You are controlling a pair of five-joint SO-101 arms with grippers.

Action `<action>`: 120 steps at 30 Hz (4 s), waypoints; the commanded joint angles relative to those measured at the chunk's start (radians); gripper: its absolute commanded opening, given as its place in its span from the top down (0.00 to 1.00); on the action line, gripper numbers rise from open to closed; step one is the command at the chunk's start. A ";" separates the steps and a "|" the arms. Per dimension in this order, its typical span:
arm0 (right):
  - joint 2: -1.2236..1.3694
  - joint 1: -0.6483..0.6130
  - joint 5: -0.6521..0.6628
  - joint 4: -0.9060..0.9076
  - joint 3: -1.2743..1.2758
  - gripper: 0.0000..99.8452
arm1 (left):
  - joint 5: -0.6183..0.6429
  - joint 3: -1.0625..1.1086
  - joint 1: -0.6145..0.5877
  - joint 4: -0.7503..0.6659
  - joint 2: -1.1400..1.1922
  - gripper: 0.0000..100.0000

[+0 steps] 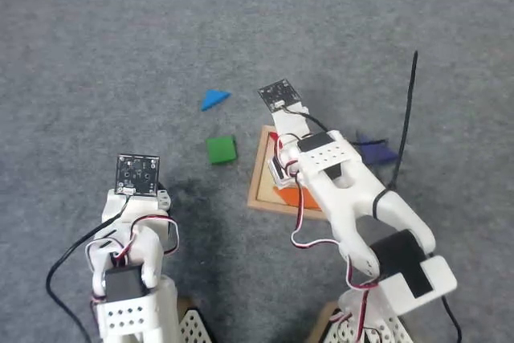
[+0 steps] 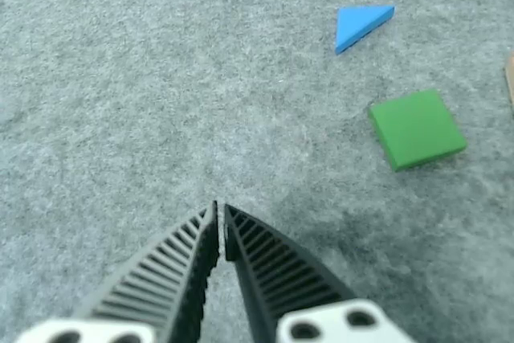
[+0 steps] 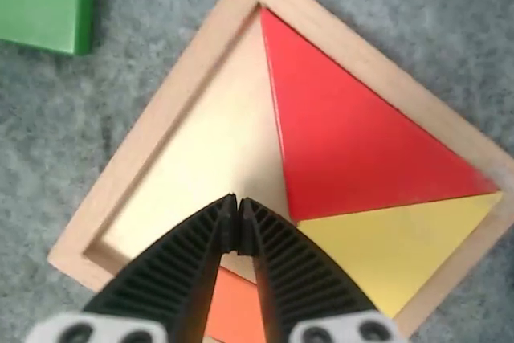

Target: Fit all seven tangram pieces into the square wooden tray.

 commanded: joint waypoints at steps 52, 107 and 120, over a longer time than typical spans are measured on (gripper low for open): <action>0.538 -0.266 -0.261 0.188 -0.882 0.77 | -0.005 -0.008 -0.443 -0.025 -0.017 0.98; 0.440 -0.277 -0.167 0.278 -0.987 0.79 | -0.005 -0.008 -0.442 -0.023 -0.015 0.98; 0.835 -0.349 -0.413 0.328 -1.467 0.76 | -0.005 -0.008 -0.442 -0.023 -0.014 0.98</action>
